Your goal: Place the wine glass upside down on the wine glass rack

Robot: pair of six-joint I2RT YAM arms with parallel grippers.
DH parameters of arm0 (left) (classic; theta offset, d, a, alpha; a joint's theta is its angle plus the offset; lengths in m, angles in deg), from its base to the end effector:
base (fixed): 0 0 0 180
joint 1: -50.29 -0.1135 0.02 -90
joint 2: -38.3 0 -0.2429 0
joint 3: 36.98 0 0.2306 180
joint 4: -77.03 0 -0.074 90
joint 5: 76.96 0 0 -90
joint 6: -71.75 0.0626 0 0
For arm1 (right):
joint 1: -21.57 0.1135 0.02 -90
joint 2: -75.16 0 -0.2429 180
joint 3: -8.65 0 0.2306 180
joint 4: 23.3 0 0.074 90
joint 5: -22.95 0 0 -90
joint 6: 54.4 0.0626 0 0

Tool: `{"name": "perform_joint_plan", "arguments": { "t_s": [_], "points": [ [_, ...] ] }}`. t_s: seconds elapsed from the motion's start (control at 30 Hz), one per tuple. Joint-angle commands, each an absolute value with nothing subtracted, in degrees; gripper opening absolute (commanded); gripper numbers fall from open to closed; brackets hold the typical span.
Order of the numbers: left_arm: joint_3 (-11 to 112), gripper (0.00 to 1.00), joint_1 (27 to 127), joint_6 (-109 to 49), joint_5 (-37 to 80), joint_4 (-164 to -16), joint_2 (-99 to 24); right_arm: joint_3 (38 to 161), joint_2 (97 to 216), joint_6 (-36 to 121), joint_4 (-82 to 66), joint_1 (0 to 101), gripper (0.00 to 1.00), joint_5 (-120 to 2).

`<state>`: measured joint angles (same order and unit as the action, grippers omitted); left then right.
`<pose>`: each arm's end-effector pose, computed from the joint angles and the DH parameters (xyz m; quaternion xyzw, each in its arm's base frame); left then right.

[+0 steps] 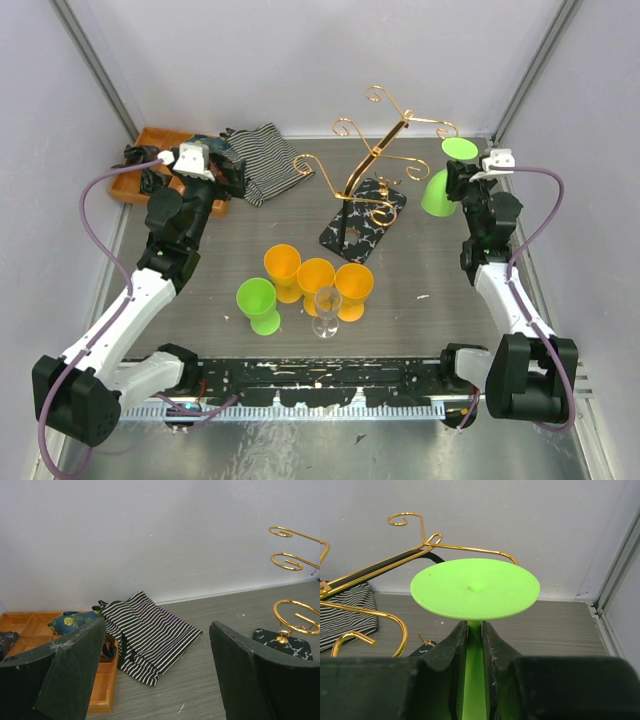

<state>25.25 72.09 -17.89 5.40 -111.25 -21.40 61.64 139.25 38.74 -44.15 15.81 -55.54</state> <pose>0.2458 -0.0894 0.3589 0.0718 0.6340 -0.1013 0.7633 0.2734 -0.0150 0.3105 -0.0267 0.6452 0.0472 0.7621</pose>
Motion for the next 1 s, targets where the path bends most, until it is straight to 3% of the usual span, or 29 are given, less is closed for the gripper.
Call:
{"name": "perform_joint_plan", "arguments": {
  "t_s": [0.0, 0.97],
  "points": [
    [25.3, 0.91, 72.2, -17.2, 3.9, -114.0, -21.3, 61.5, 140.7, 38.5, -52.5, 15.7, 0.01, -52.8],
    [24.0, 0.91, 72.2, -14.8, 0.2, -114.3, -21.2, 69.9, 153.0, 36.0, -55.7, 19.0, 0.01, -50.1]
  ]
}}
